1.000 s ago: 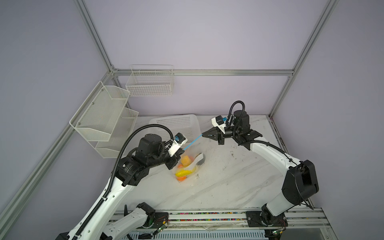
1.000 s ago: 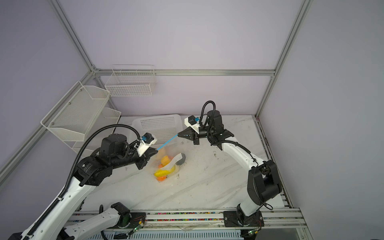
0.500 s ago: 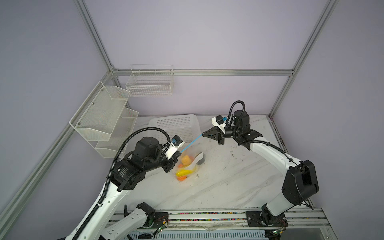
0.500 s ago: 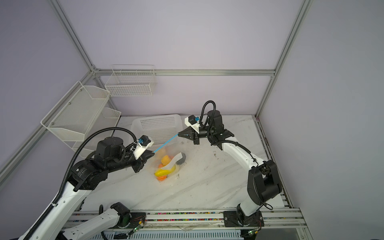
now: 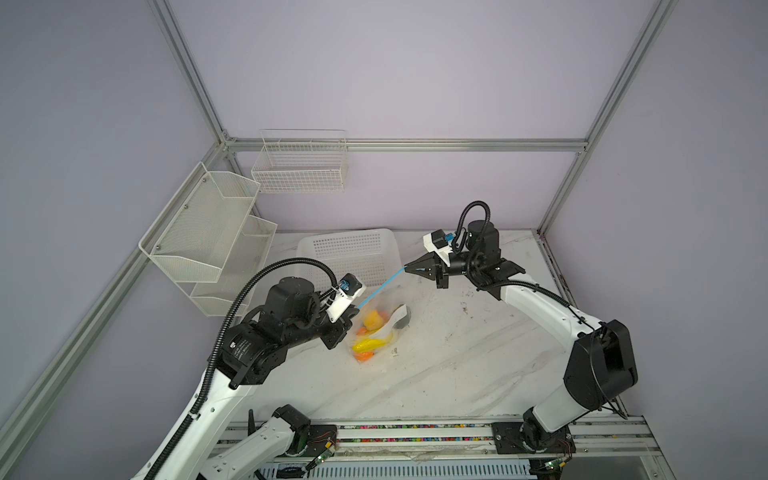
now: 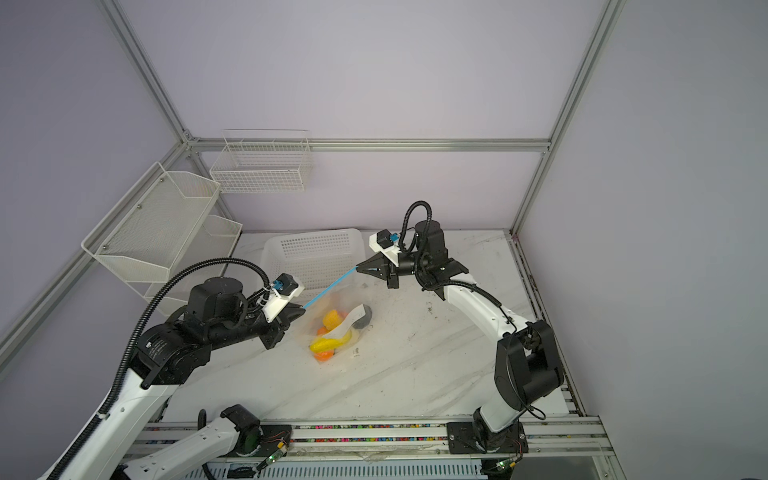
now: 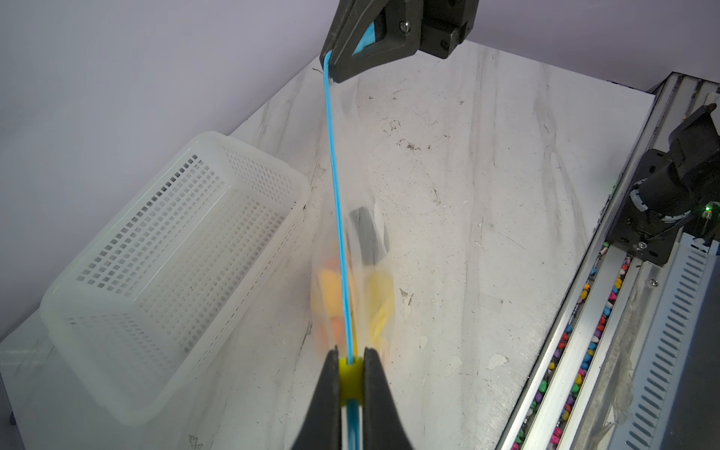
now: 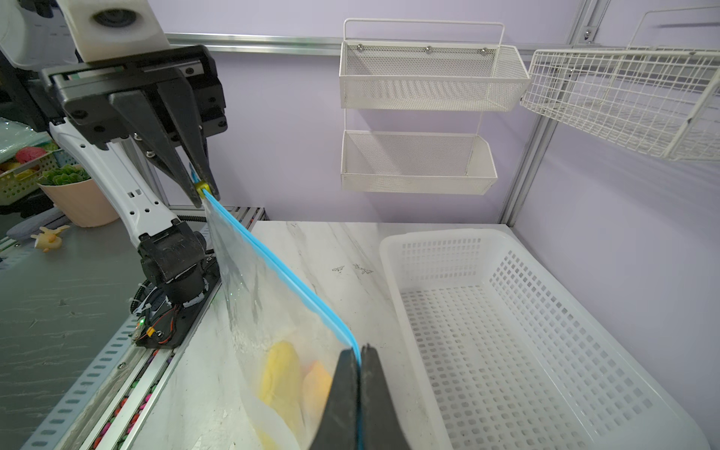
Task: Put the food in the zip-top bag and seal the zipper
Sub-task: 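Slide the right gripper farther along the blue zipper toward its far end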
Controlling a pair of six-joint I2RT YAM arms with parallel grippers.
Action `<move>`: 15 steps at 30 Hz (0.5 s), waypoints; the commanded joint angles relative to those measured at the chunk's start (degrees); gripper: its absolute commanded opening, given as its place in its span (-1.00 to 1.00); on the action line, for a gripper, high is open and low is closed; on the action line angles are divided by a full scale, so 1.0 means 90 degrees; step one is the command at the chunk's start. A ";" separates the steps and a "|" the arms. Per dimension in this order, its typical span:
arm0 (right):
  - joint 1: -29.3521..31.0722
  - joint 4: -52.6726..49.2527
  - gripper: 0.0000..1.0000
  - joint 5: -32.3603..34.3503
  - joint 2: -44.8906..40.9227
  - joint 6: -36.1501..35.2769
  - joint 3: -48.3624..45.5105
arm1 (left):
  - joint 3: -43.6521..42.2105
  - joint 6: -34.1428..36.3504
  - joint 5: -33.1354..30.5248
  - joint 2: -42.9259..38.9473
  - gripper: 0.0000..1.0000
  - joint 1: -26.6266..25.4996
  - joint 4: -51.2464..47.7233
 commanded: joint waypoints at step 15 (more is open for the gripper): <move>-0.0174 0.0040 -1.00 0.0165 -0.0150 0.0009 -0.0020 | 0.0132 -0.0113 -0.0162 -0.0255 -0.84 0.0018 -0.0458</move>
